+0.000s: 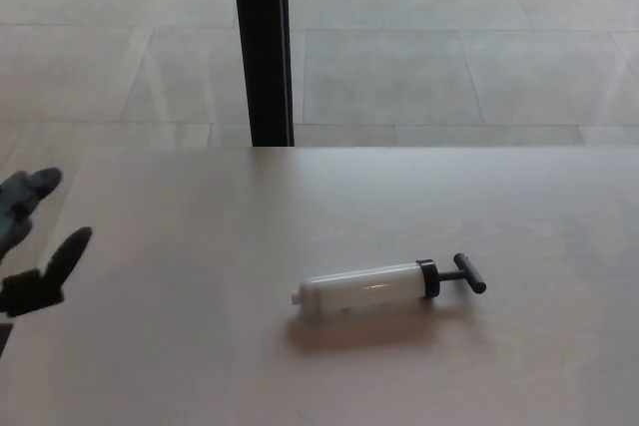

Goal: The robot uses its left hand to lift the air pump kept on the middle of the desk and use the right hand to compress the handle

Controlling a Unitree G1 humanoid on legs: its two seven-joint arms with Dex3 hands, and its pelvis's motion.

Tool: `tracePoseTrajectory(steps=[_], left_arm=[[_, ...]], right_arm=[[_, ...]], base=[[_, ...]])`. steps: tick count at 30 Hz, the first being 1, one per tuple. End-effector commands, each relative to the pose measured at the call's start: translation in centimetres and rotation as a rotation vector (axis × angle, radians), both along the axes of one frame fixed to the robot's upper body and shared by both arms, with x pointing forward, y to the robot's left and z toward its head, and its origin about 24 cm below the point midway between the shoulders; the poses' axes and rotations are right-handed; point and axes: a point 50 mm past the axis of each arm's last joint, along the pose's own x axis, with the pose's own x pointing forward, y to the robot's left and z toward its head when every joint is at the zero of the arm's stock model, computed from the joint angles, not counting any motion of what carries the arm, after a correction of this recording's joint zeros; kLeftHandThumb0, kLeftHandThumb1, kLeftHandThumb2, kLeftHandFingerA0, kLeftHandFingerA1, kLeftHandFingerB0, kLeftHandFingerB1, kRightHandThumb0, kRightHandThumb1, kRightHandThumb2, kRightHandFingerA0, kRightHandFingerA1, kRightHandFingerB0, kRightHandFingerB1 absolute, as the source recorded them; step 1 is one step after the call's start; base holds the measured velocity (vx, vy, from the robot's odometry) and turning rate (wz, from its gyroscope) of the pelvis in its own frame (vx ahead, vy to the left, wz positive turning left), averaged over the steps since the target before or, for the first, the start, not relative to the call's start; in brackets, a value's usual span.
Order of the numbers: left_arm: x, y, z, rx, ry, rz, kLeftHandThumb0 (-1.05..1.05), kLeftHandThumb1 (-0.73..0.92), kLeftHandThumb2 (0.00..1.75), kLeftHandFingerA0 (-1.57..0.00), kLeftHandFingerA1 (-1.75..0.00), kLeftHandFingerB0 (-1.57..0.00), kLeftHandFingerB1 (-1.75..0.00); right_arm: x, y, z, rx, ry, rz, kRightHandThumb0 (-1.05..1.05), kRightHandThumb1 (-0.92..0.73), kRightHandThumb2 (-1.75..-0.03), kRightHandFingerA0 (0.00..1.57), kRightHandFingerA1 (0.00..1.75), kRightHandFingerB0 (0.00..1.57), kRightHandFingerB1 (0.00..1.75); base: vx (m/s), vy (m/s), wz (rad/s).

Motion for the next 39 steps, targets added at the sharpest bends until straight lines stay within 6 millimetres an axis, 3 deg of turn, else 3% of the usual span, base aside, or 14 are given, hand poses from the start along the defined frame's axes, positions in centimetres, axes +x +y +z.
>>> tracePoseTrajectory(steps=[1,7,9,12,13,14,17,19,25,26,27,30,34,39], left_arm=[[-21.9,18.6,-6.3,-0.750,-0.436,0.787,-0.85,0.72,1.10,-0.15,-0.52,0.00,-0.32],[-27.7,17.5,-11.7,-0.905,-0.465,1.169,-0.38,0.41,1.04,-0.02,-0.50,0.00,-0.48],[-28.0,17.2,-12.4,-0.894,-0.418,1.233,-0.85,0.78,0.62,-0.27,-0.39,-0.20,-0.28],[-29.0,16.8,-13.0,-0.856,-0.346,1.286,-0.83,0.81,0.63,-0.24,-0.41,-0.16,-0.29],[-29.3,16.7,-13.2,-0.863,-0.343,1.317,-0.82,0.81,0.64,-0.25,-0.41,-0.16,-0.29],[-29.6,16.6,-13.4,-0.861,-0.329,1.348,-0.82,0.81,0.64,-0.26,-0.38,-0.18,-0.28],[-30.8,15.6,-14.8,-0.827,-0.210,1.423,-0.80,0.66,0.97,-0.28,-0.50,-0.16,-0.42],[-31.1,15.3,-15.0,-0.831,-0.184,1.422,-0.80,0.64,0.94,-0.24,-0.48,-0.15,-0.41],[-30.2,15.6,-14.7,-0.868,-0.258,1.366,-0.79,0.65,1.00,-0.33,-0.53,-0.16,-0.43],[-30.1,15.7,-14.6,-0.873,-0.269,1.360,-0.76,0.82,0.65,-0.40,-0.41,-0.24,-0.32],[-30.0,15.7,-14.6,-0.865,-0.261,1.354,-0.71,0.85,0.65,-0.41,-0.45,-0.24,-0.34],[-30.6,15.6,-14.8,-0.775,-0.122,1.360,-0.72,0.86,0.66,-0.43,-0.45,-0.27,-0.35],[-30.9,15.4,-15.0,-0.737,0.001,1.312,-0.74,0.84,0.65,-0.42,-0.46,-0.28,-0.36],[-30.0,15.5,-14.9,-0.757,0.004,1.272,-0.69,0.81,0.64,-0.44,-0.44,-0.30,-0.36]], right_arm=[[-10.1,-13.6,0.4,-0.124,0.039,-0.439,-0.79,-0.76,-1.09,0.22,0.60,0.16,0.46],[-12.2,-14.3,-2.1,0.023,0.034,-0.574,-0.78,-0.92,-0.75,0.32,0.61,0.23,0.32],[-13.2,-14.4,-3.0,0.046,0.028,-0.609,-0.75,-0.79,-1.10,0.27,0.61,0.15,0.45],[-14.5,-14.5,-4.4,0.058,0.054,-0.636,-0.76,-0.92,-0.77,0.31,0.54,0.17,0.33],[-14.9,-14.5,-5.0,0.054,0.079,-0.633,-0.75,-0.78,-1.11,0.24,0.56,0.11,0.44],[-15.1,-14.5,-5.3,0.055,0.094,-0.635,-0.80,-0.92,-0.74,0.28,0.47,0.15,0.31],[-15.7,-14.7,-6.5,0.072,0.149,-0.653,-0.77,-0.76,-1.10,0.25,0.56,0.09,0.44],[-16.0,-14.8,-7.4,0.089,0.172,-0.655,-0.77,-0.92,-0.74,0.31,0.64,0.08,0.27],[-17.5,-14.6,-10.2,0.170,0.248,-0.699,-0.82,-0.76,-1.09,0.37,0.72,0.10,0.44],[-17.7,-14.6,-10.6,0.176,0.262,-0.710,-0.80,-0.92,-0.69,0.34,0.99,0.16,0.31],[-18.2,-14.5,-11.2,0.183,0.291,-0.724,-0.88,-0.77,-1.10,0.37,0.73,0.10,0.43],[-19.4,-14.2,-12.3,0.206,0.326,-0.717,-0.84,-0.92,-0.69,0.36,0.68,0.13,0.29],[-19.9,-13.6,-13.5,0.195,0.402,-0.660,-0.78,-0.78,-1.13,0.34,0.61,0.05,0.39],[-19.1,-12.6,-14.5,0.208,0.431,-0.590,-0.79,-0.92,-0.72,0.35,0.48,0.16,0.30]], base=[[0.00,0.000,0.00],[0.00,0.000,0.00],[0.00,0.000,0.00],[0.00,0.000,0.00],[0.00,0.000,0.00],[0.00,0.000,0.00],[0.00,0.000,0.00],[0.00,0.000,0.00],[0.00,0.000,0.00],[0.00,0.000,0.00],[0.00,0.000,0.00],[0.00,0.000,0.00],[0.00,0.000,0.00],[0.00,0.000,0.00]])
